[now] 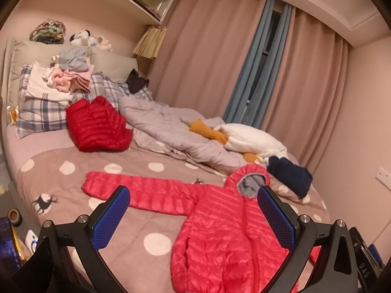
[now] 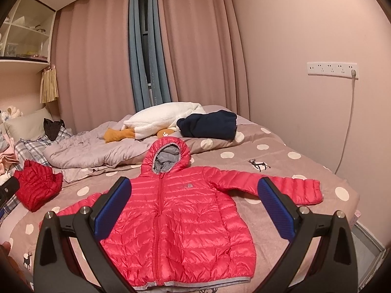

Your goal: Fold large clothes

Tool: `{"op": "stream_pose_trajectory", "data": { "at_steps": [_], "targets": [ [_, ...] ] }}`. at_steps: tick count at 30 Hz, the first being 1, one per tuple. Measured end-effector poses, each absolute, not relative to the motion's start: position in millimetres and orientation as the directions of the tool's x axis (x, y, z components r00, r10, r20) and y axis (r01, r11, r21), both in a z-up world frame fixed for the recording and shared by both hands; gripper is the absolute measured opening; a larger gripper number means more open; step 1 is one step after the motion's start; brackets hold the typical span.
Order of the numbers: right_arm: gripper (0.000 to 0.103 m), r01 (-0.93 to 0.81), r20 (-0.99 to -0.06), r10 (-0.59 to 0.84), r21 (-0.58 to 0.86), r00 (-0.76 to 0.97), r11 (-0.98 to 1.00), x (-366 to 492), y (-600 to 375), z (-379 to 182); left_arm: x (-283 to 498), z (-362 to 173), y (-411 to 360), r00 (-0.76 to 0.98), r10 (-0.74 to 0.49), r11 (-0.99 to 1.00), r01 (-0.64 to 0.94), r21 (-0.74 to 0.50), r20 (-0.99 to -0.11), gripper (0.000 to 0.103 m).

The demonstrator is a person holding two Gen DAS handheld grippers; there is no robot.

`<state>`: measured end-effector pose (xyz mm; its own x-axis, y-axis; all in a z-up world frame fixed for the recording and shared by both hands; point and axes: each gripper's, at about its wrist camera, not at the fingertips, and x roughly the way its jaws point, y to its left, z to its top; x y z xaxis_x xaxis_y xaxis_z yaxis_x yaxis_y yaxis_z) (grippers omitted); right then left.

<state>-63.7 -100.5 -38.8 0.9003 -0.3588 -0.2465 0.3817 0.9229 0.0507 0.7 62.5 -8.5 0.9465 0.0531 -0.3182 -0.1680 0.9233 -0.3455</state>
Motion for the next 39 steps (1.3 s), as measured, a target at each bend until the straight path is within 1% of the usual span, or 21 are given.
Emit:
{"op": "stream_pose_trajectory", "data": {
  "at_steps": [3, 16, 20, 26, 32, 36, 39],
  "targets": [
    [0.103, 0.383, -0.245, -0.362, 0.045, 0.9, 0.923, -65.6, -101.1, -40.6, -1.6, -8.0, 62.4, 0.946, 0.062, 0.92, -0.178, -0.35, -0.317, 0.103],
    [0.103, 0.406, -0.292, -0.366, 0.087, 0.884, 0.91, -59.3, -123.5, -48.5, 5.9, -8.6, 56.2, 0.94, 0.065, 0.928, -0.181, -0.326, -0.336, 0.103],
    [0.103, 0.443, -0.309, -0.395, 0.103, 0.865, 0.89, -58.2, -136.0, -49.7, 11.8, -11.2, 55.4, 0.928, 0.063, 0.925, -0.193, -0.329, -0.367, 0.103],
    [0.103, 0.47, -0.302, -0.423, 0.102, 0.854, 0.877, -62.2, -144.4, -46.7, 12.9, -9.8, 48.0, 0.931, 0.057, 0.93, -0.181, -0.321, -0.36, 0.103],
    [0.103, 0.459, -0.295, -0.413, 0.105, 0.862, 0.882, -64.9, -147.8, -46.7, 13.2, -8.8, 41.8, 0.935, 0.033, 0.939, -0.149, -0.309, -0.352, 0.103],
    [0.103, 0.461, -0.299, -0.413, 0.111, 0.86, 0.88, -64.8, -149.5, -47.2, 14.7, -8.4, 37.7, 0.936, 0.056, 0.946, -0.161, -0.282, -0.347, 0.103],
    [0.103, 0.464, -0.302, -0.414, 0.113, 0.858, 0.878, -64.8, -151.3, -47.4, 17.3, -10.3, 39.2, 0.933, 0.052, 0.943, -0.163, -0.29, -0.355, 0.103]
  ]
}}
